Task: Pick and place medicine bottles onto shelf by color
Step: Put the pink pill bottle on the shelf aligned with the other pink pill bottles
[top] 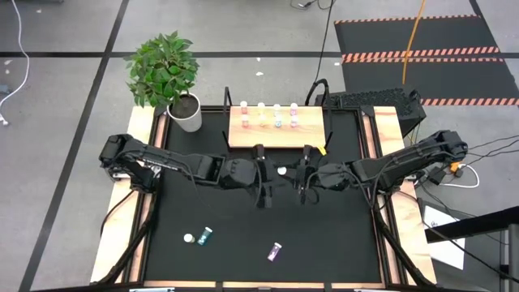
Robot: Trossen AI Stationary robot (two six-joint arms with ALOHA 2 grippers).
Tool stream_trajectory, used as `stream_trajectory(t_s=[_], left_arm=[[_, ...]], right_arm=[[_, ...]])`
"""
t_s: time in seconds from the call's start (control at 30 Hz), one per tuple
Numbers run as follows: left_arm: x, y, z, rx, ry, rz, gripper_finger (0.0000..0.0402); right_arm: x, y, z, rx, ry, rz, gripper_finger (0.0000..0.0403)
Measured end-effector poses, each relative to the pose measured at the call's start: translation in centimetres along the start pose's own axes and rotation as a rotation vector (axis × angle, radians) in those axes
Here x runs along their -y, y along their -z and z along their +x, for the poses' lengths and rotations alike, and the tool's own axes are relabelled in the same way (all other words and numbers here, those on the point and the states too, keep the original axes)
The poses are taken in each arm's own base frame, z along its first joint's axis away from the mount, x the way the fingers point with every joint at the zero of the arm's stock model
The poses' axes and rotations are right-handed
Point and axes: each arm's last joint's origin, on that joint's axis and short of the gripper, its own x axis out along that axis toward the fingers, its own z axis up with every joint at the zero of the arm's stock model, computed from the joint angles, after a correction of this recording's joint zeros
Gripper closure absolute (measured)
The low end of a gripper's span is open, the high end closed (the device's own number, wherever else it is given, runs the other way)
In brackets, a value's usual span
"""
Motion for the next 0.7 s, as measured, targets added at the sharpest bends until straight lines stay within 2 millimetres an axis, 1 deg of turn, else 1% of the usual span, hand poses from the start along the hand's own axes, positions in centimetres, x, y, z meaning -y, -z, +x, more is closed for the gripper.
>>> stream_trajectory(t_s=[0.07, 0.2, 0.37, 0.63, 0.7], left_arm=[[-0.1, -0.3, 0.0, 0.008, 0.008, -0.010, 0.0162], [-0.9, -0.3, 0.1, 0.002, 0.000, -0.027, 0.0190], [-1.4, -0.2, 0.0, -0.016, 0.008, -0.049, 0.0218], [-2.0, 0.0, 0.2, -0.037, -0.006, -0.024, 0.0219], [-2.1, 0.1, 0.3, -0.038, -0.005, -0.028, 0.0224]], right_arm=[[0.0, 0.0, 0.0, 0.003, 0.002, 0.002, 0.0297], [0.1, -0.1, -0.1, 0.011, 0.006, 0.026, 0.0297], [0.1, -0.2, -0.1, 0.015, 0.003, 0.027, 0.0298], [0.1, -0.2, -0.1, 0.020, 0.005, 0.024, 0.0298], [0.1, -0.2, -0.1, 0.020, 0.006, 0.017, 0.0298]])
